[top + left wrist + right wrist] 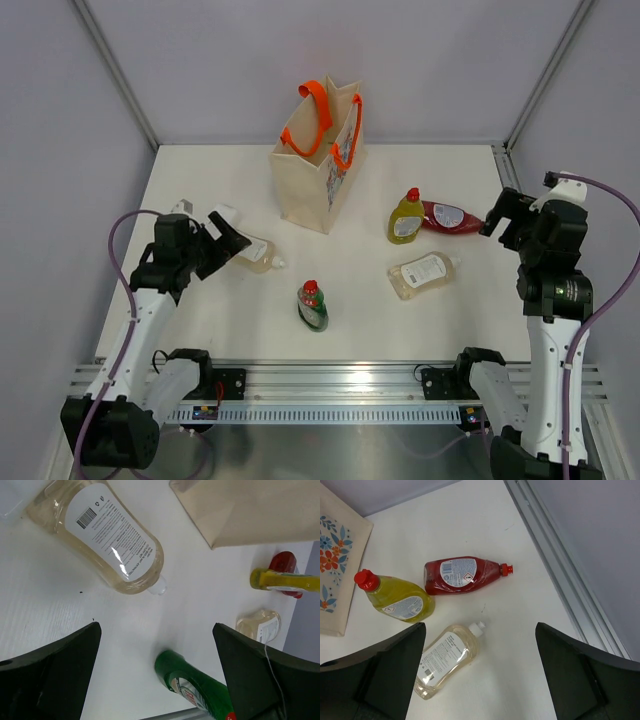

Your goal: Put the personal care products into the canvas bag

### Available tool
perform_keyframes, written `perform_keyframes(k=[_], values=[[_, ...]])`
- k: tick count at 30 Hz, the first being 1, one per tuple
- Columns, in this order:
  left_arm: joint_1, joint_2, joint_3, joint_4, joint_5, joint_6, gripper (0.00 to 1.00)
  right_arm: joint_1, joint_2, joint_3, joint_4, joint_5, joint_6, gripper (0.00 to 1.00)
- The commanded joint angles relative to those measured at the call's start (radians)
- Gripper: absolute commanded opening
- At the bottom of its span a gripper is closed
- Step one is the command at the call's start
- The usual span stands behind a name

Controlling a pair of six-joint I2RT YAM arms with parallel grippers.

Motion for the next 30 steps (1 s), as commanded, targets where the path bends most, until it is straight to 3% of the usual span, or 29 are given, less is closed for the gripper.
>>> perform_keyframes(k=[1,2,4,5,6,9,16,30], values=[[-0.003,-0.048,-0.043,0.061,-0.007,-0.025,0.99,-0.003,-0.013,0.055,0.077,-0.070,-0.057,1.00],[-0.003,-0.048,-0.047,0.041,-0.033,-0.059,0.99,-0.003,-0.022,0.056,0.077,-0.122,-0.112,0.99],[-0.003,-0.036,-0.066,0.021,-0.090,-0.157,0.99,-0.003,-0.067,0.040,0.013,-0.509,-0.450,0.99],[-0.003,-0.022,-0.067,0.001,-0.099,-0.182,0.99,-0.003,-0.073,0.041,-0.053,-0.781,-0.727,1.00],[-0.003,-0.007,-0.063,-0.011,-0.102,-0.217,0.99,-0.003,-0.084,0.041,-0.116,-0.845,-0.769,1.00],[-0.003,0.081,-0.025,-0.056,-0.104,-0.254,0.99,-0.003,-0.057,0.053,-0.148,-0.932,-0.746,1.00],[-0.021,0.303,0.060,-0.030,-0.096,-0.243,0.99,-0.003,0.076,0.086,-0.254,-0.972,-0.784,0.99],[-0.071,0.725,0.209,0.105,-0.162,-0.272,0.99,-0.003,0.076,-0.043,-0.126,-0.999,-0.725,1.00]])
